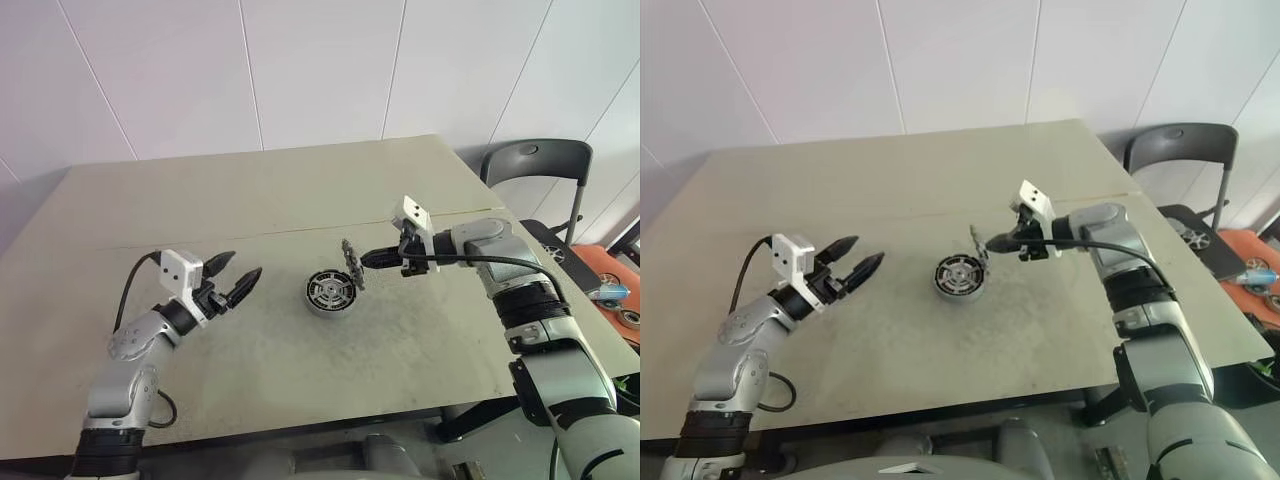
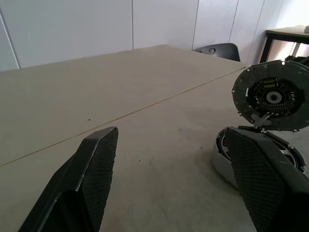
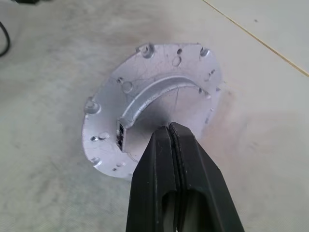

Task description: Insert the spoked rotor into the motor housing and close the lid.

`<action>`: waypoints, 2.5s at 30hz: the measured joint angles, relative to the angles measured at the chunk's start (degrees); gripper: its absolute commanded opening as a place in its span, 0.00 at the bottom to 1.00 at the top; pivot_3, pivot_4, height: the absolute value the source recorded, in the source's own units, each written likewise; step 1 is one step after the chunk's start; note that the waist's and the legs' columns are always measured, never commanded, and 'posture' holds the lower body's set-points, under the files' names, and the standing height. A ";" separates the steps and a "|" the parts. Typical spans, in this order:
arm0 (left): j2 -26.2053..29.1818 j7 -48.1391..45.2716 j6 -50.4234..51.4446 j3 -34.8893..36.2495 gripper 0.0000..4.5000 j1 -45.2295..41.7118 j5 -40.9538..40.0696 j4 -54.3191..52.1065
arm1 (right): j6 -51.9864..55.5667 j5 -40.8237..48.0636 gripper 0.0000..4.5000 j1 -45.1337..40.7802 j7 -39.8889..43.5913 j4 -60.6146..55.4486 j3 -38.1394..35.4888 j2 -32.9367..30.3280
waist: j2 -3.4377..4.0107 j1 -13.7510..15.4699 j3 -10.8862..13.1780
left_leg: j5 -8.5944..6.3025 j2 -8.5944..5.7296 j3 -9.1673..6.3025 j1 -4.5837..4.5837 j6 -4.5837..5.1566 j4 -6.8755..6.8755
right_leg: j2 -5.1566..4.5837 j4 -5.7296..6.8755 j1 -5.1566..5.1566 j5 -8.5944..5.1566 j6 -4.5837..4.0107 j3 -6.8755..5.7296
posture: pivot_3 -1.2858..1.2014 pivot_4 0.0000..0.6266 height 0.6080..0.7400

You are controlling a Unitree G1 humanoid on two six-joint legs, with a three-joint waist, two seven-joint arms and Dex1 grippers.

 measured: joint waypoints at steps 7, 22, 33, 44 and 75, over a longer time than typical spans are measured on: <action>0.68 -2.17 -0.09 -1.68 0.83 1.38 1.41 -0.84 | 3.85 2.05 0.01 4.00 -1.00 -3.58 1.39 4.32 | 0.00 -0.04 0.00 | 0.00 0.00 0.01 0.01 0.00 0.00 | 0.00 0.01 0.00 0.00 0.00 0.00 | 0.52 0.00 1.00; 0.77 -2.37 -0.02 -1.40 0.83 2.07 1.41 -0.86 | 4.50 8.17 0.01 2.36 -6.17 -3.21 -2.89 9.71 | 0.00 -0.08 0.00 | 0.00 0.01 0.00 0.04 -0.01 0.03 | 0.01 0.07 0.01 0.01 -0.01 0.00 | 0.52 0.00 1.00; 0.71 -1.72 -0.05 -1.25 0.83 2.14 1.41 -0.83 | -0.51 -0.11 0.01 3.47 -12.30 2.19 4.57 11.13 | 0.01 -0.04 -0.01 | 0.00 0.00 0.00 0.02 -0.01 0.02 | 0.00 0.06 0.00 0.01 -0.01 0.00 | 0.52 0.00 1.00; 0.62 -0.93 -0.10 -1.21 0.83 2.14 1.67 -0.81 | 1.24 3.07 0.04 4.63 -10.12 0.61 3.02 11.45 | 0.07 -0.08 -0.11 | 0.01 0.00 -0.01 0.17 -0.01 0.11 | 0.03 0.08 0.18 0.02 -0.03 -0.01 | 0.52 0.00 1.00; 0.49 -0.27 0.43 -1.14 0.83 2.59 1.92 -0.92 | -10.85 -4.98 1.00 3.88 -15.61 5.96 4.78 13.05 | 0.04 -0.09 -0.15 | 0.00 0.01 -0.01 0.28 -0.03 0.09 | 0.04 0.09 0.28 0.02 -0.04 -0.01 | 0.52 0.00 1.00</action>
